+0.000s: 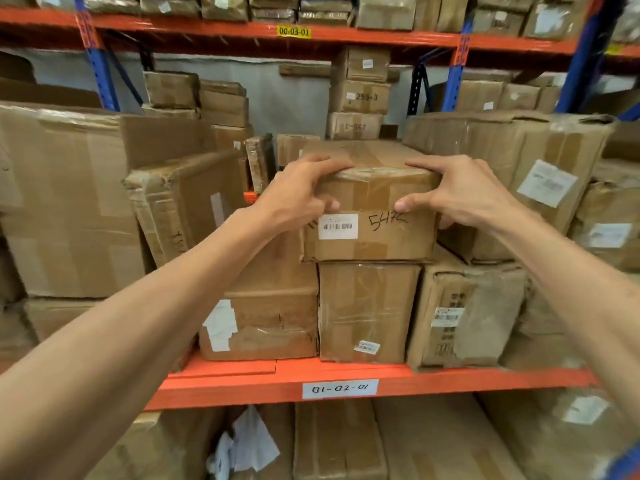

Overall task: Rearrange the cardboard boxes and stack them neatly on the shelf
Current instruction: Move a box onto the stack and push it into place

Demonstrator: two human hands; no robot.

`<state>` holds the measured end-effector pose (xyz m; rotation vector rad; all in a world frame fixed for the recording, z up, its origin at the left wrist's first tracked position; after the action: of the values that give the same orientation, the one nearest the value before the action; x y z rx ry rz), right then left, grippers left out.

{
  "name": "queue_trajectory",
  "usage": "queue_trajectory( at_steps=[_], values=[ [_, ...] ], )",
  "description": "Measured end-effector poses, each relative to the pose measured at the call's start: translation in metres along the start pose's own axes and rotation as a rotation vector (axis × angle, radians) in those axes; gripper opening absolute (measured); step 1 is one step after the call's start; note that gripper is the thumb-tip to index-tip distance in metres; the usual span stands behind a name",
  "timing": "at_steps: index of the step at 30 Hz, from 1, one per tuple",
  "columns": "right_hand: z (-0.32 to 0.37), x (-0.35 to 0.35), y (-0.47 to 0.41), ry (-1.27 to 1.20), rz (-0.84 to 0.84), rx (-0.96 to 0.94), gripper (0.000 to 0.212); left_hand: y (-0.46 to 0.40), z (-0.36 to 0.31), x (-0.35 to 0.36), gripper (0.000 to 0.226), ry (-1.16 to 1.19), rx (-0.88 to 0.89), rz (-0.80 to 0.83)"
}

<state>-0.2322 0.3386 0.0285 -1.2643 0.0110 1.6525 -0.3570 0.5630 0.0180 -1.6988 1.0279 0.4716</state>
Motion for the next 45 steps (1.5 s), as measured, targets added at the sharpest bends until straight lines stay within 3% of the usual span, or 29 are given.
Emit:
queue_trajectory(
  at_steps=[4, 9, 12, 15, 18, 22, 28, 35, 40, 45],
  values=[
    [-0.028, -0.027, 0.019, -0.026, 0.004, 0.073, 0.100, -0.015, -0.037, 0.018, 0.067, -0.061, 0.144, -0.012],
    [-0.019, -0.036, 0.009, 0.120, 0.074, 0.115, 0.094, -0.013, -0.034, 0.027, 0.067, -0.064, 0.122, 0.005],
    [-0.002, -0.039, -0.004, 0.392, 0.084, 0.118, 0.094, -0.008, -0.037, 0.031, 0.077, -0.140, 0.103, 0.049],
    [0.013, -0.033, -0.013, 0.676, 0.131, 0.098, 0.108, -0.005, -0.040, 0.036, 0.098, -0.224, 0.059, 0.078],
    [0.008, -0.023, -0.020, 0.813, 0.243, -0.038, 0.115, -0.002, -0.041, 0.039, 0.101, -0.251, 0.034, 0.054],
    [-0.014, -0.022, -0.024, 0.647, 0.418, -0.170, 0.106, -0.002, -0.039, 0.040, 0.102, -0.251, 0.000, 0.047],
    [-0.020, -0.018, -0.017, 0.623, 0.347, -0.227, 0.099, 0.005, -0.043, 0.044, 0.101, -0.271, -0.073, 0.041],
    [-0.030, -0.009, 0.037, 0.476, 0.106, -0.276, 0.089, 0.034, -0.057, 0.058, 0.104, -0.605, -0.172, 0.007],
    [-0.040, -0.005, 0.064, 0.500, 0.040, -0.343, 0.084, 0.059, -0.063, 0.055, 0.101, -0.604, -0.217, -0.039],
    [-0.022, -0.002, 0.067, 0.371, 0.045, -0.361, 0.078, 0.093, -0.052, 0.030, 0.100, -0.582, -0.301, -0.049]
  ],
)
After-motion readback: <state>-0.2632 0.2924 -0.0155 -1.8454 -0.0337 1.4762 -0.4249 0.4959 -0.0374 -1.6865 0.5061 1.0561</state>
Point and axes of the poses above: each hand's wrist, its own y-axis away from the middle knuckle, its own x-axis out of the palm, z = x × y, the point moved 3 cm from there along -y, towards the middle knuckle, and after that the axes turned 2 degrees about y, right-handed, at the moved point
